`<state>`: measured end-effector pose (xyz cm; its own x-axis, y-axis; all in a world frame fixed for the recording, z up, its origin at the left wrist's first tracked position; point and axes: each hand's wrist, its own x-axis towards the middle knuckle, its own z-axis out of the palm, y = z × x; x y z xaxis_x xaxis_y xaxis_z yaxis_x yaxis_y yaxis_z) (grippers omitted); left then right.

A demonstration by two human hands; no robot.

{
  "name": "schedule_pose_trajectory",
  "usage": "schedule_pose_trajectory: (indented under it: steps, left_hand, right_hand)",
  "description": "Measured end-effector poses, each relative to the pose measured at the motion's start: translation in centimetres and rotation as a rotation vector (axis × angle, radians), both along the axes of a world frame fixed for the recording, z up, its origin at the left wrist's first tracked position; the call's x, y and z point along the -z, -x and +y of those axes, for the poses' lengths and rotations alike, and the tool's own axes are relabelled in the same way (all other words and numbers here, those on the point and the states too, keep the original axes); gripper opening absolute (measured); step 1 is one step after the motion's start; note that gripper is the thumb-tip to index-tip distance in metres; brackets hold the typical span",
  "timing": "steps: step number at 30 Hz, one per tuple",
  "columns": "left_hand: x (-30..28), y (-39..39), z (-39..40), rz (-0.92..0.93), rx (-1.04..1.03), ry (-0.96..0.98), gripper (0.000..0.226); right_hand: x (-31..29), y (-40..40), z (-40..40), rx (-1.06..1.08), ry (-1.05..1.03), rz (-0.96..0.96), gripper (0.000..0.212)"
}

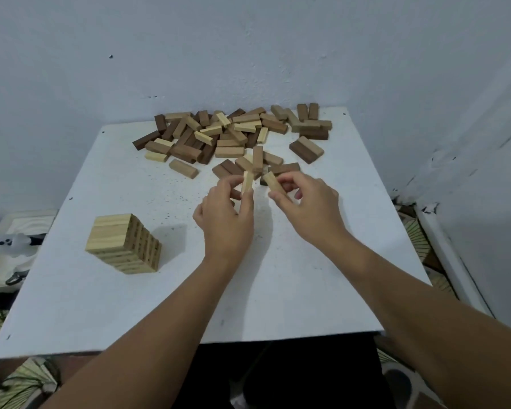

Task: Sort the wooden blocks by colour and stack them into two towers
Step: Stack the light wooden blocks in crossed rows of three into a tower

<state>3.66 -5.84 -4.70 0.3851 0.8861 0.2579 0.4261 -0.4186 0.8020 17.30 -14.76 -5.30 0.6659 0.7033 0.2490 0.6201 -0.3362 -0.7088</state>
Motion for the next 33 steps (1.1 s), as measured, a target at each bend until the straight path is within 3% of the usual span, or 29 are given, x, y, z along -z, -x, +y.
schedule_pose_trajectory:
  steps: [5, 8, 15, 19, 33]
  left_hand:
    - [1.2, 4.0, -1.2, 0.115, 0.157, -0.017, 0.023]
    - [2.7, 5.3, -1.5, 0.206, 0.234, -0.076, 0.021]
    - [3.1, 5.2, -2.0, 0.243, 0.173, -0.173, 0.033]
    - [3.2, 5.2, -2.2, 0.320, 0.194, -0.176, 0.045]
    - [3.6, 5.3, -2.5, 0.307, 0.285, -0.234, 0.056]
  right_hand:
    - [1.2, 3.9, -3.0, -0.043, 0.047, 0.119, 0.028]
    - [2.2, 5.5, -4.0, -0.072, 0.029, 0.017, 0.040]
    - [2.2, 5.6, -4.1, -0.003, 0.090, -0.005, 0.027]
    - [2.3, 5.5, -4.1, 0.034, 0.029, 0.080, 0.040]
    - [2.9, 5.5, -4.0, 0.006, 0.060, -0.006, 0.033]
